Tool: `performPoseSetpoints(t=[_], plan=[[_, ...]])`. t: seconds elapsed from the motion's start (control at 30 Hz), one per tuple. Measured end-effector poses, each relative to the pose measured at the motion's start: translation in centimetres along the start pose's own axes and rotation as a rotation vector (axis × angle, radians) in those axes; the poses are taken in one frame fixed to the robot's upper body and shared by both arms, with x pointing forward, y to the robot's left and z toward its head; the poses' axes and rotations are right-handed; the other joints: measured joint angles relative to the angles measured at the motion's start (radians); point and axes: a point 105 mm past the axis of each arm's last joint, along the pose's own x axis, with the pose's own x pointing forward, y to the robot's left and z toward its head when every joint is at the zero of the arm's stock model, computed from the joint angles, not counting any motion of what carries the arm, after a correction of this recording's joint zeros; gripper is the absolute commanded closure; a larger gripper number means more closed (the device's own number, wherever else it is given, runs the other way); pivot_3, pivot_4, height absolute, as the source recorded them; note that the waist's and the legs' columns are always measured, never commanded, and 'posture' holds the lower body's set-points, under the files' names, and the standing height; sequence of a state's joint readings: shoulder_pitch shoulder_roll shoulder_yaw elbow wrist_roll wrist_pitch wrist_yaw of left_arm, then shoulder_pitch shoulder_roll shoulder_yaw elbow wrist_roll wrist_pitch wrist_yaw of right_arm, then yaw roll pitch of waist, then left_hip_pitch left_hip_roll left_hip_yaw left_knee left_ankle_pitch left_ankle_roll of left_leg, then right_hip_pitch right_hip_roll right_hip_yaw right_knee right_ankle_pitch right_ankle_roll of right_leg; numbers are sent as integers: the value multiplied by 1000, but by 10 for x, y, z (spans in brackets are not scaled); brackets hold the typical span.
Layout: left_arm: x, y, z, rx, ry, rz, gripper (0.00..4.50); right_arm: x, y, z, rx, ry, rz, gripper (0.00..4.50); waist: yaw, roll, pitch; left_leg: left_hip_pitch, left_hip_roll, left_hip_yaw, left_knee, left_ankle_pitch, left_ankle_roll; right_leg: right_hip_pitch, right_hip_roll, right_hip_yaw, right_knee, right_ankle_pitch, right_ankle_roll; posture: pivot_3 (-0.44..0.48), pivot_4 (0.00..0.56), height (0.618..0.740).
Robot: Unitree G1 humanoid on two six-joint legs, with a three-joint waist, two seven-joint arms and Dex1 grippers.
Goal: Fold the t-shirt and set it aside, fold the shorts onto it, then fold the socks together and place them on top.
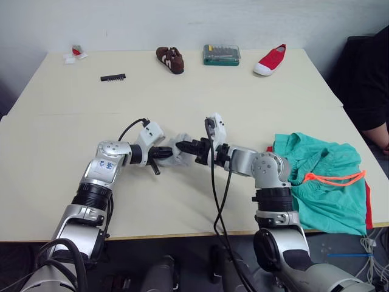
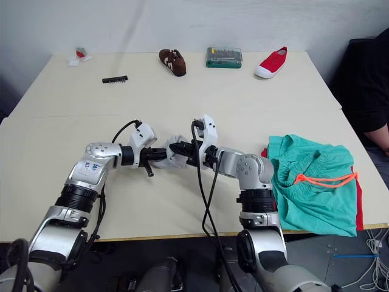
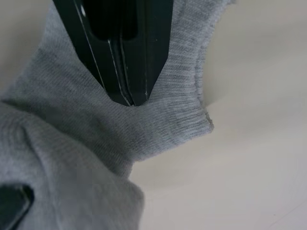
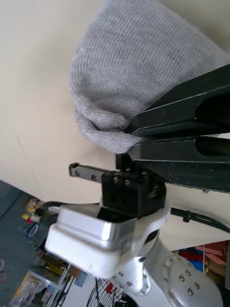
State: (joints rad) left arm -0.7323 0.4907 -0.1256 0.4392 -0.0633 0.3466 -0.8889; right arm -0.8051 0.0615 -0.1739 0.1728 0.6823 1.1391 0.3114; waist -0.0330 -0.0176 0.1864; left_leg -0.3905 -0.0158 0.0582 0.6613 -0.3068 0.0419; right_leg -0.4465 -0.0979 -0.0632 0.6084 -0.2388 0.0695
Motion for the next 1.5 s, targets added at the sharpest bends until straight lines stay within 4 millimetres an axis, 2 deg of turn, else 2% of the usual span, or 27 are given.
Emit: performPoseSetpoints(t=[0.13,0.27,0.67,0.77,0.93,1.03,1.13,1.23,1.27,1.37,1.5], plan=[[1,0,0,2,-5,5,4500,8,-3,-8,-9,28,-8,4466,1,0,0,0,0,0,0,0,0,0,0,0,0,0,0,0,150,740],[2,0,-1,-4,-10,15,4500,16,-15,-20,-128,92,-69,4466,0,0,0,0,0,0,0,0,0,0,0,0,0,0,0,0,150,740],[-11,5,-4,-68,-18,72,4500,25,-20,-30,-198,106,-46,4466,-10,0,0,0,0,0,0,0,-1,0,0,0,1,0,0,0,150,740],[-22,13,-5,-111,-22,99,3928,27,-18,-32,-199,106,-37,4500,-14,0,0,0,0,0,0,0,-2,0,0,0,1,0,0,0,150,740],[-41,18,3,-173,-54,102,2383,28,-20,-32,-210,104,-35,4500,-18,0,0,0,0,0,-1,0,-2,0,0,0,-1,0,0,0,150,740],[-48,23,31,-191,-143,87,1424,29,-21,-33,-229,107,-38,4500,-16,0,0,0,0,-1,-1,0,-3,0,0,-1,-1,0,0,0,150,740],[-48,19,64,-153,-220,39,1424,29,-22,-32,-238,103,-38,4500,-16,0,0,0,0,0,-1,1,-4,0,0,-1,-1,0,0,0,150,740],[-33,6,76,-126,-234,-25,1401,31,-20,-33,-238,104,-32,3778,-16,0,0,0,0,0,-1,2,-7,0,0,-1,-1,0,0,0,150,740],[-26,1,74,-121,-220,-45,1586,31,-19,-33,-239,104,-29,3442,-18,0,0,0,0,0,-1,2,-7,0,0,-1,-1,0,0,0,150,740],[-9,-7,64,-93,-161,-71,2285,33,-16,-32,-243,100,-18,2456,-22,0,0,0,0,0,-1,3,-8,0,1,-1,-1,0,0,0,150,740],[-3,-6,52,-34,-104,-62,3652,34,-14,-31,-252,91,-7,1099,-19,0,0,1,0,0,-2,3,-7,0,1,-1,0,0,0,0,150,740]])
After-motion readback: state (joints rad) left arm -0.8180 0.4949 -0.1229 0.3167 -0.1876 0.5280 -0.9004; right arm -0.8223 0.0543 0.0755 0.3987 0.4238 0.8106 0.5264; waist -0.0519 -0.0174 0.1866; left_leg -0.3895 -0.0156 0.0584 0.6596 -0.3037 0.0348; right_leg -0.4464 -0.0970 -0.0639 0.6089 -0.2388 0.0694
